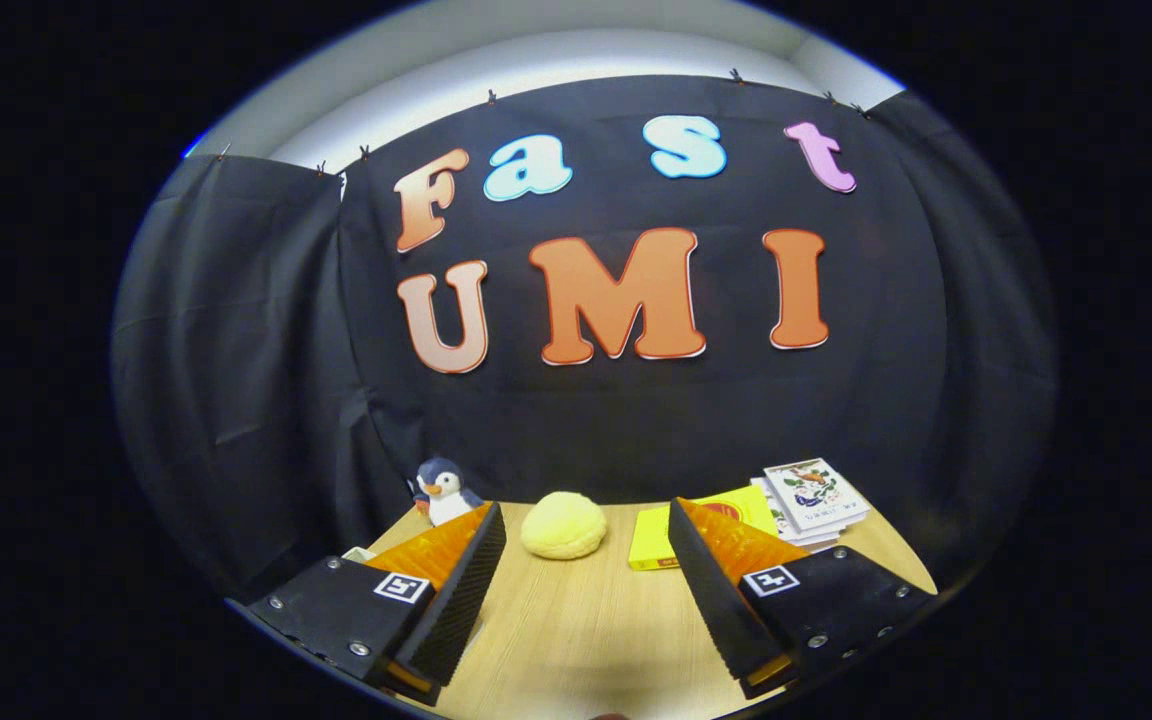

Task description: Open the storage box then place both shoes into the box .Put the left shoe in first, then the right shoe, with the right side of both shoes facing outward in a uniform manner.

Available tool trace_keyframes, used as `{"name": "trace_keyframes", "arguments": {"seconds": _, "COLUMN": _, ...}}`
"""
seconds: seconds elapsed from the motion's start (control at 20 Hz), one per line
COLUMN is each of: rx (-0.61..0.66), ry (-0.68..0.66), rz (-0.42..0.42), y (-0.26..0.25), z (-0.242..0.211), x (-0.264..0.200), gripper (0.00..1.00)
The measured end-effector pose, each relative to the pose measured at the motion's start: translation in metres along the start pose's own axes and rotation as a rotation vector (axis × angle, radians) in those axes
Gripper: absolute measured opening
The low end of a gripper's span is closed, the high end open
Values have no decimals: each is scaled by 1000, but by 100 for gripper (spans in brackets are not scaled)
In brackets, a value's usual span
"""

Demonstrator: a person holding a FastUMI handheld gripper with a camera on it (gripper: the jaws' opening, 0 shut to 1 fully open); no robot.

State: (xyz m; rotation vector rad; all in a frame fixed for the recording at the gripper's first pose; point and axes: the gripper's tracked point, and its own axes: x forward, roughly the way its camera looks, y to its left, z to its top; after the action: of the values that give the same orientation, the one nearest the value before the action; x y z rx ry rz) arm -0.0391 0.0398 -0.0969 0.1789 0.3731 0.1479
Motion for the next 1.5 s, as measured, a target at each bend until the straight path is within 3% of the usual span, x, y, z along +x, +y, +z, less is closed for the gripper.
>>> {"name": "trace_keyframes", "arguments": {"seconds": 0.75, "rx": -88, "ry": -296, "rz": -62, "y": -78, "z": 68, "x": -37, "gripper": 98}}
{"name": "trace_keyframes", "arguments": {"seconds": 1.5, "rx": -113, "ry": -370, "rz": -59, "y": -78, "z": 78, "x": -45, "gripper": 98}}
